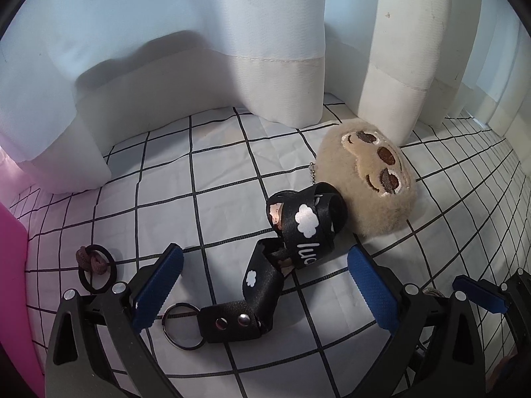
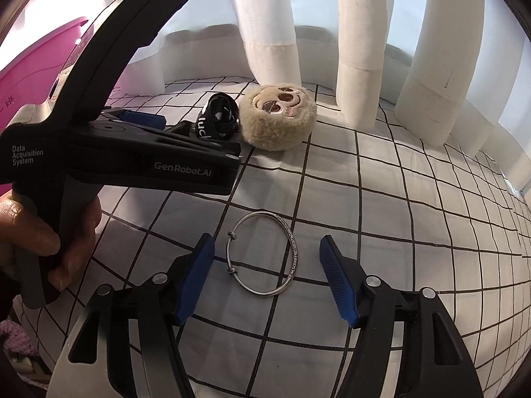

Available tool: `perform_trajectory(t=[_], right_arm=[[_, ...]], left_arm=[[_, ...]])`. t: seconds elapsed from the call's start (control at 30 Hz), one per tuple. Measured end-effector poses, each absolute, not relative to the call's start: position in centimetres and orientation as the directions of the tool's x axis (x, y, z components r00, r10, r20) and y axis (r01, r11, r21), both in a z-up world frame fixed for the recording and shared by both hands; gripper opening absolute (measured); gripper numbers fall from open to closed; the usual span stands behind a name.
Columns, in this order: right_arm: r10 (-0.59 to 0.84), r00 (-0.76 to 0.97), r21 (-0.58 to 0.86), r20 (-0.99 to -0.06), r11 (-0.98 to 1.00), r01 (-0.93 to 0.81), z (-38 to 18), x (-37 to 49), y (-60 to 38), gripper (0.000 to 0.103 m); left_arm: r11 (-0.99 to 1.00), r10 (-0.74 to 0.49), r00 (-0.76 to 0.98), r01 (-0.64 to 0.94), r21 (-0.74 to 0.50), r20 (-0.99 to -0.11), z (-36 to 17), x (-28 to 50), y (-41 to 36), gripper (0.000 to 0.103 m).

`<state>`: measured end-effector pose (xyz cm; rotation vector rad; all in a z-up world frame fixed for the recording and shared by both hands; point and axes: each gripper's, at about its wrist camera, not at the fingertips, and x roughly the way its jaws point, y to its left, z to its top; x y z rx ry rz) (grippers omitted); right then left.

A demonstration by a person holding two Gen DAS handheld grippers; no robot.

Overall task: Organize jewelry
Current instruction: 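Grasp the black luck keychain strap with left tool while right tool grasps the silver bangle, then lift and carry the keychain and bangle with both tools over the pink tub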

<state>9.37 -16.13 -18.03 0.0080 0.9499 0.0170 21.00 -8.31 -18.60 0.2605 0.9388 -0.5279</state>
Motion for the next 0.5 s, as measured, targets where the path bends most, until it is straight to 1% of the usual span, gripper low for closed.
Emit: perform_trajectory(t=[0.07, 0.1, 0.13, 0.17, 0.2, 0.23, 0.27, 0.3, 0.33, 0.37, 0.4, 0.5], right_arm=[[0.035, 0.58, 0.018, -0.814, 0.999, -0.036, -18.0, 9.7, -15.8, 0.05], [0.039, 0.581, 0.014, -0.813, 0.999, -0.047, -18.0, 9.7, -15.6, 0.048], [0.043, 0.581, 0.012, -0.813, 0.998, -0.057, -17.9, 9.7, -15.4, 0.042], [0.042, 0.581, 0.008, -0.813, 0.998, -0.06, -17.9, 9.7, -15.2, 0.042], [0.047, 0.579, 0.016, -0.814, 0.998, -0.06, -17.9, 9.8, -15.3, 0.042], [0.059, 0.577, 0.029, -0.814, 0.998, -0.061, -17.9, 9.8, -15.5, 0.042], [0.066, 0.575, 0.035, -0.815, 0.997, -0.066, -17.9, 9.9, -15.6, 0.041], [0.07, 0.575, 0.038, -0.815, 0.997, -0.068, -17.9, 9.9, -15.7, 0.041], [0.073, 0.576, 0.043, -0.814, 0.997, -0.066, -17.9, 10.3, -15.9, 0.041], [0.076, 0.577, 0.049, -0.813, 0.997, -0.063, -17.9, 10.2, -15.9, 0.041], [0.082, 0.578, 0.056, -0.812, 0.996, -0.062, -17.8, 10.0, -16.1, 0.041], [0.102, 0.574, 0.073, -0.812, 0.995, -0.074, -17.7, 9.6, -16.3, 0.041]], left_arm=[[0.839, -0.323, 0.477, 0.544, -0.014, -0.818, -18.5, 20.7, -8.3, 0.091], [0.835, -0.327, 0.478, 0.551, -0.012, -0.815, -18.4, 20.5, -8.3, 0.085], [0.83, -0.332, 0.478, 0.558, -0.011, -0.813, -18.4, 20.3, -8.5, 0.08], [0.826, -0.338, 0.478, 0.563, -0.012, -0.811, -18.3, 20.1, -8.6, 0.076], [0.824, -0.343, 0.48, 0.567, -0.013, -0.807, -18.2, 19.8, -8.7, 0.066], [0.821, -0.349, 0.482, 0.57, -0.015, -0.804, -18.1, 19.6, -8.8, 0.052], [0.821, -0.351, 0.486, 0.571, -0.013, -0.8, -17.9, 19.4, -8.9, 0.043], [0.821, -0.351, 0.488, 0.571, -0.012, -0.799, -17.9, 19.2, -9.0, 0.025], [0.825, -0.343, 0.493, 0.565, -0.005, -0.799, -17.8, 19.0, -9.1, 0.02], [0.829, -0.334, 0.501, 0.559, 0.003, -0.798, -17.8, 18.8, -9.2, 0.018], [0.833, -0.329, 0.505, 0.553, 0.006, -0.798, -17.8, 18.6, -9.3, 0.011], [0.85, -0.314, 0.515, 0.526, 0.006, -0.798, -17.8, 18.1, -8.9, 0.01]])
